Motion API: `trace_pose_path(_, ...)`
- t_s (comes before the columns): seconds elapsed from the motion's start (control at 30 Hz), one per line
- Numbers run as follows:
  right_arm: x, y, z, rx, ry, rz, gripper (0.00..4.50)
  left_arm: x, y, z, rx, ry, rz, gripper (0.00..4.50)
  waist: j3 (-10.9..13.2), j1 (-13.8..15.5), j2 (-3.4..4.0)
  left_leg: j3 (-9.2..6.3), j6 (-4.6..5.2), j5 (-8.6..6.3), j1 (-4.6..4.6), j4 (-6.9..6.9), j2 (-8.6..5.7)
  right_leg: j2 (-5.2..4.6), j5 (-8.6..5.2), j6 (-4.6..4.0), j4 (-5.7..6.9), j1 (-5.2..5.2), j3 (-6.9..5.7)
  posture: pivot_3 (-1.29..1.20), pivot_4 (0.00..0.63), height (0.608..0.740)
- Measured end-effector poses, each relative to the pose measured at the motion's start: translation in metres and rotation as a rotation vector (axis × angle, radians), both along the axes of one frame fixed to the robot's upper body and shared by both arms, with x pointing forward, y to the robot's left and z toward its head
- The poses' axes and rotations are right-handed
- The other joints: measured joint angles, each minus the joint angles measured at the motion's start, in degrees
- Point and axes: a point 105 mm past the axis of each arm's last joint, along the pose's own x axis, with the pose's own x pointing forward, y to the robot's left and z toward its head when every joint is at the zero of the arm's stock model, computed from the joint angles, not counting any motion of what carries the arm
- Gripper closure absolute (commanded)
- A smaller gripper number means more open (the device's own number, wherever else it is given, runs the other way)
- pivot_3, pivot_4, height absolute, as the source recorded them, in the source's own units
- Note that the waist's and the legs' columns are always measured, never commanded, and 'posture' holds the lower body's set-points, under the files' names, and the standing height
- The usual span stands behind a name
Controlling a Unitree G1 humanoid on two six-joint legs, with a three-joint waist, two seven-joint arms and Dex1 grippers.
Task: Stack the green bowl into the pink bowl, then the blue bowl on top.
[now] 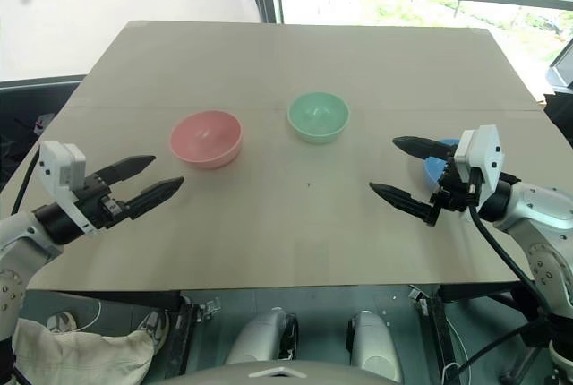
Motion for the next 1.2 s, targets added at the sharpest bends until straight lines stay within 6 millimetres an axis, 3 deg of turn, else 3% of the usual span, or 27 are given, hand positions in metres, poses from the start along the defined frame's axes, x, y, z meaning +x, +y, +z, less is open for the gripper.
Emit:
trace_pose_path(0.23,-0.001,0.008,0.005,-0.008,-0.023,0.046,0.02,0.012,-0.007,0.0,0.031,-0.014,-0.002,0.01,0.01,-0.02,-0.02,0.01,0.04,-0.02,0.01,0.02,-0.05,-0.03,0.01,0.0,0.03,0.02,-0.12,0.0,0.15,0.74)
trace_pose_path(0.37,0.0,0.014,0.002,-0.006,-0.021,0.066,0.02,0.021,-0.009,-0.013,0.187,0.01,0.08,0.01,0.03,-0.01,-0.04,-0.01,0.01,0.0,-0.01,0.0,-0.05,0.08,0.08,0.13,0.02,0.01,-0.07,0.0,0.15,0.74)
trace_pose_path(0.5,0.002,0.02,0.005,-0.006,-0.046,0.087,0.02,0.03,-0.02,-0.003,0.273,-0.019,0.082,0.01,0.05,0.13,-0.07,-0.04,0.0,0.0,-0.05,0.01,-0.05,0.16,0.12,0.2,0.01,0.0,-0.05,0.0,0.15,0.74)
trace_pose_path(0.7,0.01,0.037,0.006,-0.002,-0.076,0.146,0.02,0.07,-0.038,0.023,0.668,-0.045,0.065,0.01,0.19,0.07,-0.14,-0.02,0.01,0.01,-0.02,0.06,-0.2,0.37,0.14,0.23,0.08,0.02,-0.14,0.0,0.15,0.74)
trace_pose_path(0.8,0.012,0.041,0.008,-0.008,-0.098,0.166,0.02,0.079,-0.047,0.011,0.766,0.018,0.018,0.01,0.22,-0.12,-0.13,0.09,0.02,0.01,-0.08,0.05,-0.24,0.48,0.13,0.26,0.19,-0.07,-0.03,0.0,0.15,0.74)
trace_pose_path(0.9,0.016,0.042,0.006,-0.019,-0.095,0.177,0.0,0.09,-0.049,-0.003,0.841,0.093,-0.001,0.77,0.3,0.02,-0.22,0.05,0.0,0.02,-0.29,0.03,-0.23,0.62,0.12,0.28,0.22,-0.24,-0.11,0.0,0.15,0.74)
trace_pose_path(1.17,0.017,0.046,0.008,-0.023,-0.123,0.179,0.0,0.104,-0.058,-0.02,0.924,0.15,-0.067,4.37,0.44,0.09,-0.36,0.06,0.0,0.02,-0.38,0.07,-0.24,0.56,0.08,0.36,0.24,-0.31,-0.1,0.0,0.15,0.74)
trace_pose_path(1.2,0.016,0.046,0.007,-0.023,-0.12,0.177,0.0,0.105,-0.059,-0.022,0.922,0.157,-0.076,4.45,0.45,0.09,-0.39,0.06,0.0,0.02,-0.38,0.09,-0.23,0.56,0.08,0.36,0.23,-0.3,-0.1,0.0,0.15,0.74)
